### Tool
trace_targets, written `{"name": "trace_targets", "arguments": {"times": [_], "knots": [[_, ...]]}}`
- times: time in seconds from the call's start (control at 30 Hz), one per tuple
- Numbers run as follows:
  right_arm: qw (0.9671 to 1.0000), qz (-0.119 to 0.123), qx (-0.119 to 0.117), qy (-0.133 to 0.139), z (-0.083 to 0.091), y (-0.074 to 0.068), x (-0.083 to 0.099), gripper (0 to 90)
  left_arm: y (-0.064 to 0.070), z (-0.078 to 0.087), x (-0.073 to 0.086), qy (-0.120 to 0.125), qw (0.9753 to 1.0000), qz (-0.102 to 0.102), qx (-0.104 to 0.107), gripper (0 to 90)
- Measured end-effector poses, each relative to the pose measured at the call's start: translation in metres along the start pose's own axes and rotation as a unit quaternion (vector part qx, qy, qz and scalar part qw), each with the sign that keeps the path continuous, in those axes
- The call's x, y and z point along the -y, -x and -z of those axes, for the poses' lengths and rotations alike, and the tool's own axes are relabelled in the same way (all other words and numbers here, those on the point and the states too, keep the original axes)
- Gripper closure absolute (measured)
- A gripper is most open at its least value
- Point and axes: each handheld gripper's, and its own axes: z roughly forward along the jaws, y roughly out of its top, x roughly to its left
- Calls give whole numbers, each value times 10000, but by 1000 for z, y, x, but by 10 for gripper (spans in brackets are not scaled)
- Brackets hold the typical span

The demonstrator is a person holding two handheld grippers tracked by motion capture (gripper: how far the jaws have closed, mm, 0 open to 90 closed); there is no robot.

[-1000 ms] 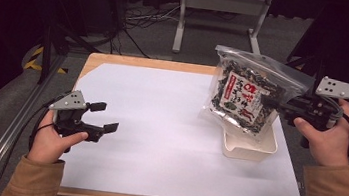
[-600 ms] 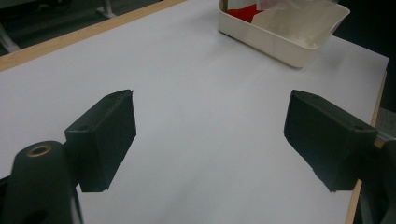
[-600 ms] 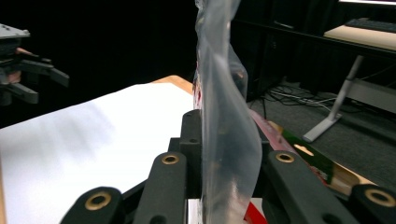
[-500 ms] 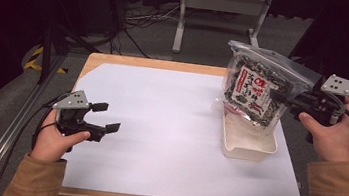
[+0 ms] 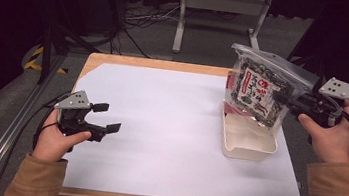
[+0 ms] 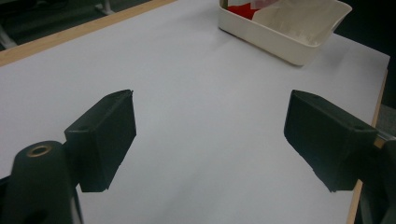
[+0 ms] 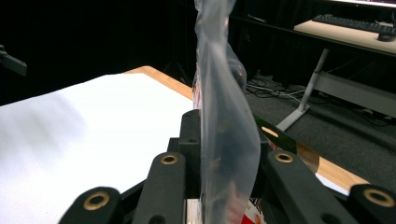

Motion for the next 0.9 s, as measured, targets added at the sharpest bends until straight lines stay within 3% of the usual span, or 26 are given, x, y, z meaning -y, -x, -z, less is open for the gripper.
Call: {"name": "trace_targets", "arguments": {"times": [0.37, 0.9], "knots": [[9995, -130, 145, -233, -4, 3, 14, 760, -1, -1, 1, -8, 10000, 21, 16, 176], [9981, -305, 83, -535, -11, 1, 32, 759, 0, -2, 1, -14, 10000, 43, 30, 176]]}}
